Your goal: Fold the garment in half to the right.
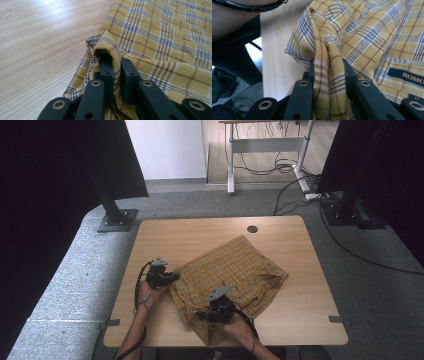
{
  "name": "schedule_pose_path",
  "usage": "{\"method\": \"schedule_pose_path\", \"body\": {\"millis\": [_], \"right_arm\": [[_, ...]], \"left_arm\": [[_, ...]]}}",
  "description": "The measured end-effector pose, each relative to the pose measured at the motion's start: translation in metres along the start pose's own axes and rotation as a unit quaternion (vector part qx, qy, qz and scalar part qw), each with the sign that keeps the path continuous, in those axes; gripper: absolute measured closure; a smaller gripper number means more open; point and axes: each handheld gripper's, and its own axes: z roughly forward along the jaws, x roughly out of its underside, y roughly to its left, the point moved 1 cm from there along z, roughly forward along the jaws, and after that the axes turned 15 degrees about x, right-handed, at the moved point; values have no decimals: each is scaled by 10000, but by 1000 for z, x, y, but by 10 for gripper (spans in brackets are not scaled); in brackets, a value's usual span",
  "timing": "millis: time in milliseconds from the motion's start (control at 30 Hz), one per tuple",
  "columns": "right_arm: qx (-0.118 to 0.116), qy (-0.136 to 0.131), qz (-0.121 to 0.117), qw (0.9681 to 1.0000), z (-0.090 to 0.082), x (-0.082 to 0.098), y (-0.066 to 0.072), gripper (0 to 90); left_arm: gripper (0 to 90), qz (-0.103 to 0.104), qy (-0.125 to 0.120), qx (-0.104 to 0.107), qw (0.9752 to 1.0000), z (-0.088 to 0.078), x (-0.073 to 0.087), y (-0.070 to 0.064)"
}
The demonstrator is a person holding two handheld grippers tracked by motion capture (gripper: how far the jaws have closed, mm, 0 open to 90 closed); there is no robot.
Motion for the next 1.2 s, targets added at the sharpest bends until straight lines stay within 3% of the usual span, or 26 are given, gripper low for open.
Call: {"method": "schedule_pose_path", "body": {"millis": [100, 233, 400, 533, 633, 767, 867, 1000, 1100, 1200], "right_arm": [[-136, -184, -16, 9997, -8, -9, 2, 756], [-96, -470, -173, 9987, -28, -27, 6, 758], [8, -906, -275, 9955, -60, -47, 3, 759], [213, -1173, -315, 9924, -88, -57, -8, 758], [424, -1295, -231, 9904, -107, -58, -24, 758], [574, -1245, 40, 9905, -120, -42, -58, 757], [545, -1074, 367, 9920, -114, -17, -84, 757], [678, -698, 533, 9938, -96, 17, -107, 757], [628, -525, 686, 9943, -84, 36, -118, 757], [590, -398, 732, 9948, -76, 45, -119, 757]], "left_arm": [[838, 3, -182, 98, 9998, -13, -8, -2], [843, 119, -660, 232, 9975, -37, -35, -12], [846, 599, -765, 168, 9951, -58, -82, -35], [845, 871, -993, 118, 9912, -59, -120, -51], [840, 952, -1087, 191, 9893, -40, -139, -54], [832, 873, -908, 261, 9917, 9, -143, -47], [820, 798, -725, 180, 9940, 48, -131, -39], [816, 724, -226, 49, 9971, 88, -110, -31], [816, 700, 56, -26, 9975, 103, -98, -29], [816, 605, 218, -10, 9979, 109, -90, -26]]}}
